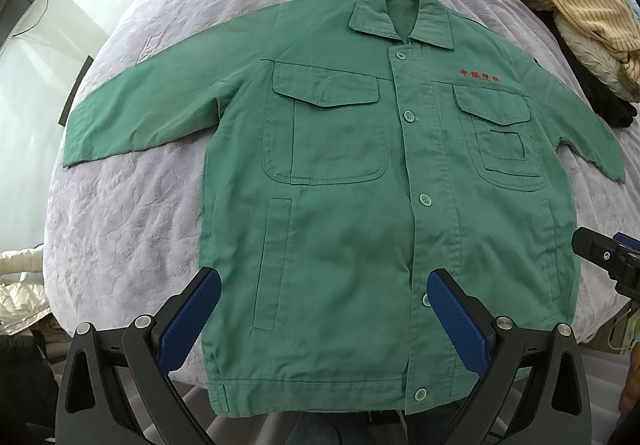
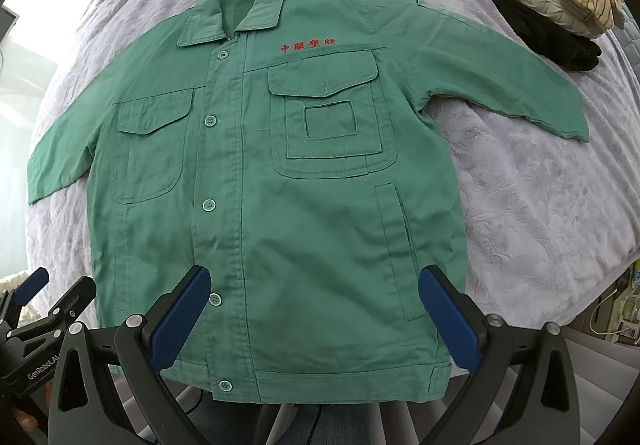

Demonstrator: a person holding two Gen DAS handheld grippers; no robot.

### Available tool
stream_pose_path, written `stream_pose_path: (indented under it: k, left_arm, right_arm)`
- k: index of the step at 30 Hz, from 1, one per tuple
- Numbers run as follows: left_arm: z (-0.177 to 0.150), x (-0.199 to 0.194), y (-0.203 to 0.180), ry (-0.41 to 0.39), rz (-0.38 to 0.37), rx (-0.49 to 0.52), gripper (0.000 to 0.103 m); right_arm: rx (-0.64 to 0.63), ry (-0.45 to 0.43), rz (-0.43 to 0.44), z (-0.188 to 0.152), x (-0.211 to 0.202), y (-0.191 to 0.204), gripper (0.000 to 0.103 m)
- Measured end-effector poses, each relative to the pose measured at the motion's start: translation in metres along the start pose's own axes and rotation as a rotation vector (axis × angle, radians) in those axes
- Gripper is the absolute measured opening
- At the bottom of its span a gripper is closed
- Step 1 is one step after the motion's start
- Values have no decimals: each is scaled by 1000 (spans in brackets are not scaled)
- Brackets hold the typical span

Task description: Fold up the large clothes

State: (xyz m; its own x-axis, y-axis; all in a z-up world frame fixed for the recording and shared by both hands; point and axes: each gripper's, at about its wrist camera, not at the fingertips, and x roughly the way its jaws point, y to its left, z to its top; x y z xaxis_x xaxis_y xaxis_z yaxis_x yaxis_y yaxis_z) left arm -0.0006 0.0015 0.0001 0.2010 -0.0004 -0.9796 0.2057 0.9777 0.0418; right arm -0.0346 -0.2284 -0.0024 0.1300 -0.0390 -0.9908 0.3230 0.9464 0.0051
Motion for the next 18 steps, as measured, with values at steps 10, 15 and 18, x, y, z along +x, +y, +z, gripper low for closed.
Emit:
stream_pose_path:
  k: [10,15,18]
  left_arm:
    - [-1,5,4,7,-1,0,103]
    - [0,5,4,-1,2,1,103]
    - [0,5,5,-5,3,0,103]
  right_arm:
    - [0,1,0,0,1,1,103]
    - [0,2,0,1,2,1,103]
    - [0,2,0,1,3,2,103]
